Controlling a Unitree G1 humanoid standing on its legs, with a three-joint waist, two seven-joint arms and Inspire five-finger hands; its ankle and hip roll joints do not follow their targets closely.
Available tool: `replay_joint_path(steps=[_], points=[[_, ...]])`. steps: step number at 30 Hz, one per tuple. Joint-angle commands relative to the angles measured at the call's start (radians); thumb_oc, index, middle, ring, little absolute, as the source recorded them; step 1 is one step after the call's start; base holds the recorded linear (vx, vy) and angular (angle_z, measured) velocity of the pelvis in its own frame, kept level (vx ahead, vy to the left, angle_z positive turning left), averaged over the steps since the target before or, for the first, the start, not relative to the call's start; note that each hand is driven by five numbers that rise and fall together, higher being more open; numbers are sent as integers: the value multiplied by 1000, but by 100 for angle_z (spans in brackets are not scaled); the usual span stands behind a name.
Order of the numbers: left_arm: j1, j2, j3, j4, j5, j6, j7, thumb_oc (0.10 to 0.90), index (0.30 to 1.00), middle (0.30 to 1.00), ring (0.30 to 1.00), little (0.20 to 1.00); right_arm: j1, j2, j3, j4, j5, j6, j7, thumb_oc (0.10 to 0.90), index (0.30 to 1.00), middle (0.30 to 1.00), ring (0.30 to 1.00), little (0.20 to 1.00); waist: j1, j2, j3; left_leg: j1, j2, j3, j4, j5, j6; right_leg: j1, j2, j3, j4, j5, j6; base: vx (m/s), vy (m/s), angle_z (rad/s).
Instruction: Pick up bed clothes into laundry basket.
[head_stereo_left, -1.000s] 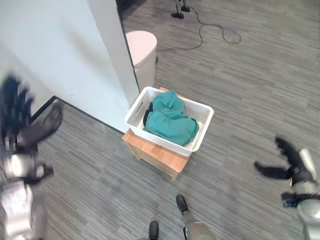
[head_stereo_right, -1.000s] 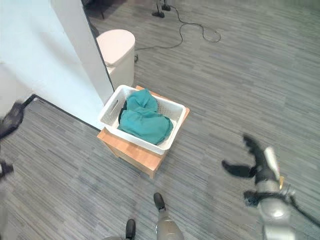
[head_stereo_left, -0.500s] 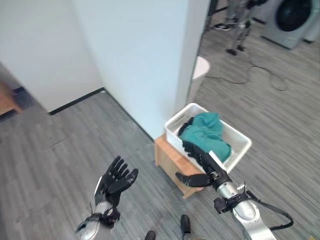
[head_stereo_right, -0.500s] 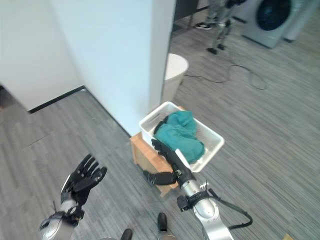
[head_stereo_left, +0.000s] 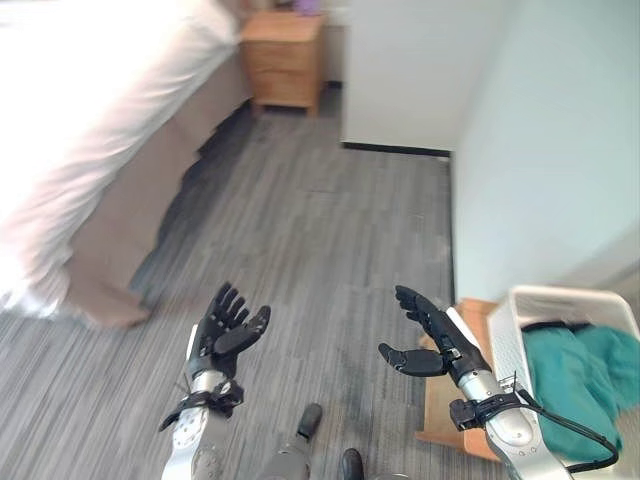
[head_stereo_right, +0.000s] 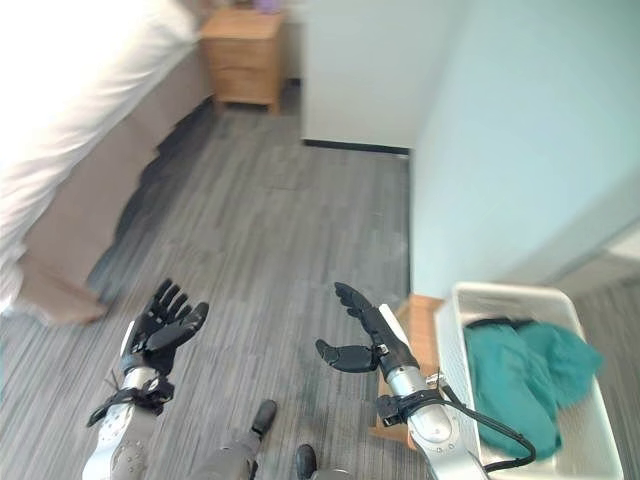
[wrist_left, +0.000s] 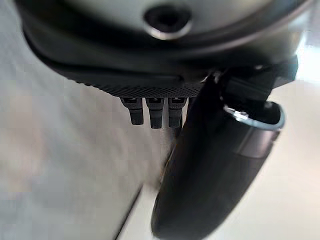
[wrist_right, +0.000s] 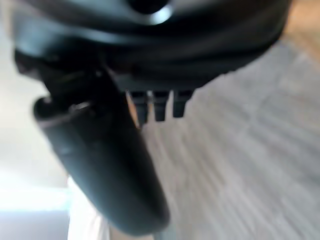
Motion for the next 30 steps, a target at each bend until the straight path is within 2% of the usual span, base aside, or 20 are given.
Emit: replay_joint_path(steps=[1, 2, 4, 5, 6, 7, 8, 9, 10, 11, 12, 13, 14, 15, 19, 22, 24, 30], points=[[25, 84, 55, -170, 36, -98, -15, 800, 900, 900, 900, 900, -111, 34, -54, -2, 81, -107, -32, 800, 900, 900, 900, 900, 20, -4, -93, 144, 226, 65, -82, 33, -22, -99, -14, 25, -63, -7, 164, -301, 84, 242], [13, 77, 62, -168, 23, -102, -7, 800, 900, 900, 900, 900, -112, 43, -55, 9, 79, -107, -35, 800, 900, 900, 900, 900, 10, -2, -102, 177, 268, 107, -94, 27, -38, -100, -35, -45, -64, -3, 168, -214, 107, 235], [12, 69, 69, -174, 12, -98, 2, 800, 900, 900, 900, 900, -83, 59, -80, 1, 86, -100, -36, 800, 900, 900, 900, 900, -8, 11, -112, 206, 283, 140, -133, -4, -61, -88, -71, -113, -63, 5, 172, -156, 212, 241], [29, 56, 51, -167, 2, -84, -12, 800, 900, 900, 900, 900, -44, 80, -105, 6, 103, -95, -27, 800, 900, 900, 900, 900, -26, 35, -128, 233, 276, 220, -247, -17, -44, -74, -106, -199, -36, 16, 188, -107, 246, 261], [31, 56, 50, -168, 2, -84, -12, 800, 900, 900, 900, 900, -42, 79, -105, 6, 103, -95, -27, 800, 900, 900, 900, 900, -28, 35, -128, 237, 274, 218, -254, -13, -43, -72, -107, -201, -36, 15, 189, -99, 302, 231], [47, 48, 45, -165, 8, -73, -25, 800, 900, 900, 900, 900, -31, 80, -102, 13, 92, -88, -14, 800, 900, 900, 900, 900, -17, 52, -132, 247, 254, 197, -304, -11, -38, -73, -117, -227, -17, 7, 192, -54, 250, 237], [51, 49, 37, -168, 23, -65, -29, 800, 900, 900, 900, 900, -40, 81, -99, 32, 66, -80, -17, 800, 900, 900, 900, 900, -12, 61, -136, 247, 221, 141, -326, -12, -21, -86, -142, -244, 28, 7, 199, -49, 387, 220], [52, 59, 37, -166, 41, -54, -27, 800, 900, 900, 900, 900, -53, 81, -103, 34, 40, -74, -21, 800, 900, 900, 900, 900, -6, 73, -135, 258, 199, 116, -341, -7, -5, -100, -175, -253, 100, 10, 199, -19, 348, 205], [50, 68, 41, -168, 52, -47, -29, 800, 900, 900, 900, 900, -55, 97, -113, 24, 50, -72, -18, 800, 900, 900, 900, 900, -15, 77, -130, 258, 176, 87, -341, -4, 7, -106, -198, -225, 147, 9, 203, -27, 258, 136], [48, 81, 37, -167, 55, -53, -31, 800, 900, 900, 900, 900, -60, 110, -111, 23, 63, -74, -11, 800, 900, 900, 900, 900, -35, 77, -119, 258, 158, 51, -331, -5, 15, -124, -184, -144, 171, 6, 210, -44, 124, 140], [47, 81, 37, -167, 54, -53, -31, 800, 900, 900, 900, 900, -62, 111, -111, 24, 63, -75, -11, 800, 900, 900, 900, 900, -36, 76, -120, 253, 157, 51, -330, -1, 16, -127, -185, -144, 170, 11, 211, -73, 86, 149], [36, 102, 26, -161, 59, -58, -30, 800, 900, 900, 900, 900, -69, 118, -112, 24, 71, -77, -11, 800, 900, 900, 900, 900, -69, 76, -115, 250, 137, 4, -324, -1, 23, -147, -115, 27, 170, -8, 225, -43, 183, 211], [34, 116, 27, -157, 68, -60, -39, 800, 900, 900, 900, 900, -65, 126, -121, 18, 79, -73, -1, 800, 900, 900, 900, 900, -90, 77, -119, 262, 107, -54, -328, 2, 37, -154, -13, 293, 155, -9, 244, -39, 183, 202], [39, 116, 39, -162, 76, -67, -35, 800, 900, 900, 900, 900, -67, 127, -119, 10, 88, -76, 5, 800, 900, 900, 900, 900, -74, 76, -125, 265, 106, -64, -331, 2, 39, -149, -16, 307, 139, -2, 243, -7, 132, 181], [38, 109, 45, -195, 94, -64, -1, 800, 900, 900, 900, 900, -82, 153, -101, 44, 151, -71, 5, 800, 900, 900, 900, 900, -43, 62, -145, 252, 83, -77, -306, -3, 57, -128, -46, 252, 70, 13, 236, -5, -15, 50], [54, 64, 48, -196, 78, -71, 9, 800, 900, 900, 900, 900, -87, 160, -91, 72, 185, -63, 10, 800, 900, 900, 900, 900, -31, 48, -173, 258, 83, -82, -320, -1, 56, -96, -39, 270, 5, 27, 237, 60, -41, 9], [73, 44, 23, -194, 38, -57, -6, 800, 900, 900, 900, 900, -80, 168, -90, 74, 225, -62, 9, 800, 900, 900, 900, 900, -26, 42, -186, 264, 87, -79, -326, -3, 55, -76, -41, 267, -26, 30, 234, 74, -51, 3], [83, 54, -1, -198, 20, -36, -28, 800, 900, 900, 900, 900, -70, 165, -96, 66, 221, -52, 13, 800, 900, 900, 900, 900, -30, 38, -196, 273, 93, -90, -338, -2, 55, -68, -40, 264, -23, 20, 231, 37, -30, -8]])
